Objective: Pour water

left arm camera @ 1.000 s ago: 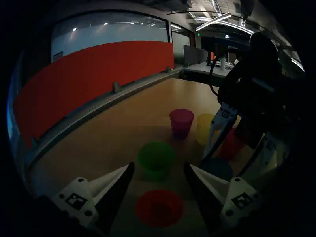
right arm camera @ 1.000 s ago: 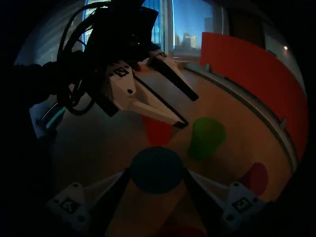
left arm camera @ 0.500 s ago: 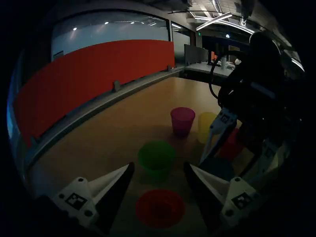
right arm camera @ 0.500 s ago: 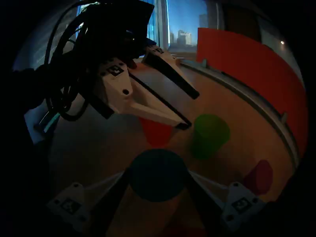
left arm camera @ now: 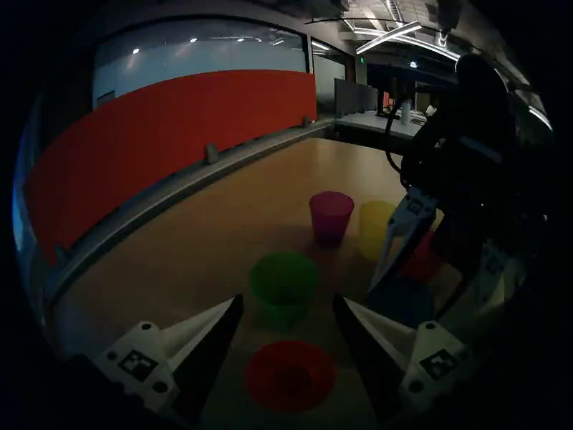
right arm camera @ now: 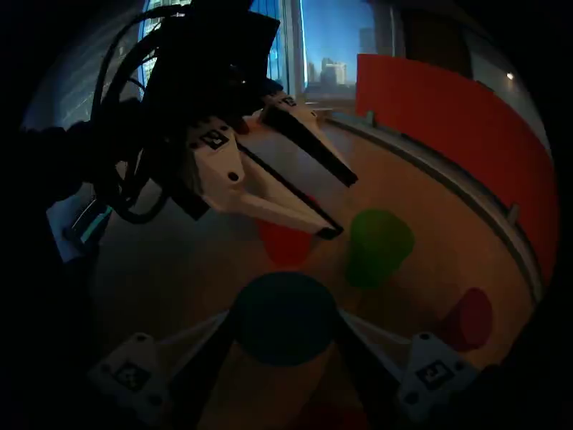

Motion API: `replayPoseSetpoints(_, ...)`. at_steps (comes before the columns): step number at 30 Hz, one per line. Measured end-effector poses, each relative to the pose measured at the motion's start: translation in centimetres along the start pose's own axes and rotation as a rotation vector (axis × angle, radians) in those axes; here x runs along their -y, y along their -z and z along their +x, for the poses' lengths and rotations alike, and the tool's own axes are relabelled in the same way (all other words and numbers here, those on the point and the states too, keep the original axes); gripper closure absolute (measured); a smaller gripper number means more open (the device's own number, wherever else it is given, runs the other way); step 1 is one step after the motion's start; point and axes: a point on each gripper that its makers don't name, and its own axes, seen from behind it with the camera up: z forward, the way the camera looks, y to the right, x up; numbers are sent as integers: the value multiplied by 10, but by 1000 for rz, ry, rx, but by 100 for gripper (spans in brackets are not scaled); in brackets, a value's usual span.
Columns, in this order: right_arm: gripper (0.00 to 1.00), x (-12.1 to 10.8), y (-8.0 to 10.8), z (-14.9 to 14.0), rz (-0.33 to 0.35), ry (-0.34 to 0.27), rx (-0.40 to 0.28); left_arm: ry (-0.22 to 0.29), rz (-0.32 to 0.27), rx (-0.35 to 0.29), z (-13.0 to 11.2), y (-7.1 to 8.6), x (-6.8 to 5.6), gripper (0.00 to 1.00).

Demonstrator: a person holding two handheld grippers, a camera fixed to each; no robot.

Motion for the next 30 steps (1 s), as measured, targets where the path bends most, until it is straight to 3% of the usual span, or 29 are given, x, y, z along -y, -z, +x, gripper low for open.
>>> replayPoseSetpoints(14, 8, -12, 55, 17, -59, -1, -117, -2, 5, 24, -1, -6, -4, 8)
replayPoseSetpoints(30, 8, -31, 125, 48, -159, -15, -293, 21, 24, 66, -10, -24, 6, 7)
